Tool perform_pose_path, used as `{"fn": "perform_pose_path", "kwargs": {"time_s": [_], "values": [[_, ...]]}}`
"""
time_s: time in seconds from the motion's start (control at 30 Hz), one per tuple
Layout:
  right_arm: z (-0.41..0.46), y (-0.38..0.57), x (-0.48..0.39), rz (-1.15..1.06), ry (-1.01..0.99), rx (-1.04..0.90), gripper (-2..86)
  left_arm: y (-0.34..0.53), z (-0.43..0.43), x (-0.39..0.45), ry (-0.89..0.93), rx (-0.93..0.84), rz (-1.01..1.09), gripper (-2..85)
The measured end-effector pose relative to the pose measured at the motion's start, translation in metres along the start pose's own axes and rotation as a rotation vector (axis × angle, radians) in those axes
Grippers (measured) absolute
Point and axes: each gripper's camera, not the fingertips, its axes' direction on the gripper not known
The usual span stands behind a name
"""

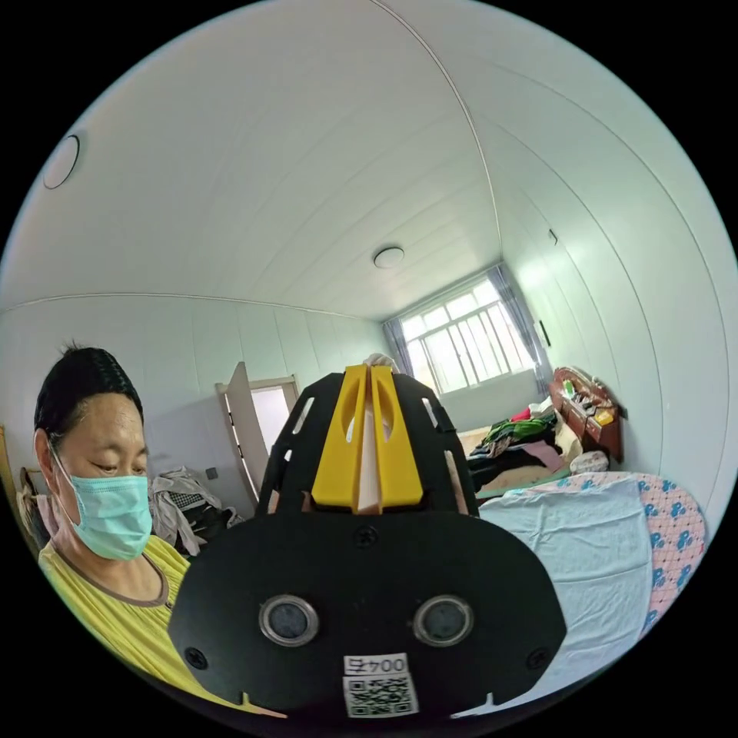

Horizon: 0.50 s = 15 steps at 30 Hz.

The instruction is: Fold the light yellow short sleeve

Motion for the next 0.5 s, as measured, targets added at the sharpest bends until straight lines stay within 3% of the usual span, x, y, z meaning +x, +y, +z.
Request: {"fn": "perform_pose_path", "kwargs": {"time_s": [0.23,0.37,0.5], "values": [[0.019,0.065,0.065,0.046,-0.019,-0.057,-0.6,0.007,0.008,-0.089,0.000,-0.038,-0.069,8.2],[0.009,0.106,0.116,0.095,-0.035,-0.067,-0.6,-0.004,0.031,-0.124,-0.084,-0.134,-0.041,4.0],[-0.016,0.145,0.171,0.088,0.061,-0.113,-0.6,-0.030,0.008,-0.166,-0.165,-0.094,-0.076,2.6]]}}
